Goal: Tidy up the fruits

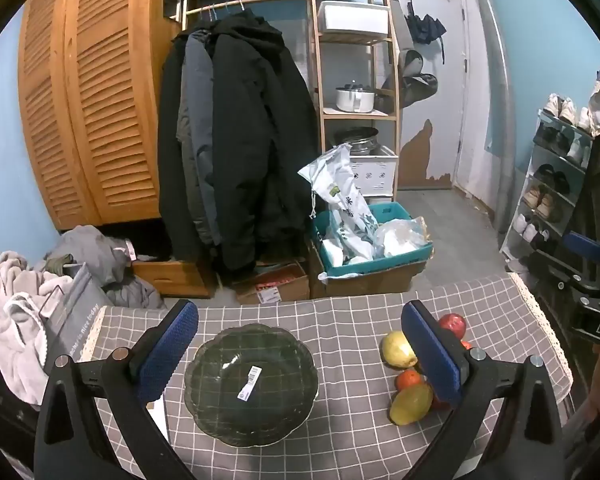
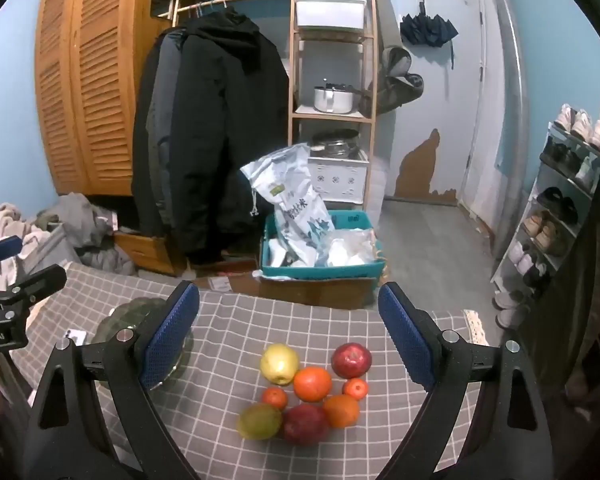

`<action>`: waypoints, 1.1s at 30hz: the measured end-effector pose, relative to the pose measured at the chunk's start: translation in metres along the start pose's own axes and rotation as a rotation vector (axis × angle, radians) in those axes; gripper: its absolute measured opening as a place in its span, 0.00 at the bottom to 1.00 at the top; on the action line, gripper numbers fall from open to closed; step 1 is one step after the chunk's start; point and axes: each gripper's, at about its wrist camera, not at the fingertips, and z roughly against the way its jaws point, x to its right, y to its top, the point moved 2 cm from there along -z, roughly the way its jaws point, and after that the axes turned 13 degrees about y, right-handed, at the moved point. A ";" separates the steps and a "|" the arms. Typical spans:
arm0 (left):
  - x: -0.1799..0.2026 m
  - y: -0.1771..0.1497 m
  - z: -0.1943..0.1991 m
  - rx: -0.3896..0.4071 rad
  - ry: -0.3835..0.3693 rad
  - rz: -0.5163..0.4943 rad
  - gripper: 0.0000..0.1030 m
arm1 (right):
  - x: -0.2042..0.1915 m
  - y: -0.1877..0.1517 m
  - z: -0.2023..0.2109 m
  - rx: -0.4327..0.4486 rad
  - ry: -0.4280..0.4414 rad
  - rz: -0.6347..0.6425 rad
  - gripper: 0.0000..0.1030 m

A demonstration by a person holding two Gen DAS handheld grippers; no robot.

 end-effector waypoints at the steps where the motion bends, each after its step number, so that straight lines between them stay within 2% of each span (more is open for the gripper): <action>1: 0.000 0.000 0.000 0.003 0.002 -0.001 0.99 | 0.000 0.000 0.000 0.001 0.001 0.000 0.87; 33: 0.002 -0.001 0.001 0.023 0.000 0.004 0.99 | -0.002 0.000 0.000 0.003 -0.002 0.005 0.87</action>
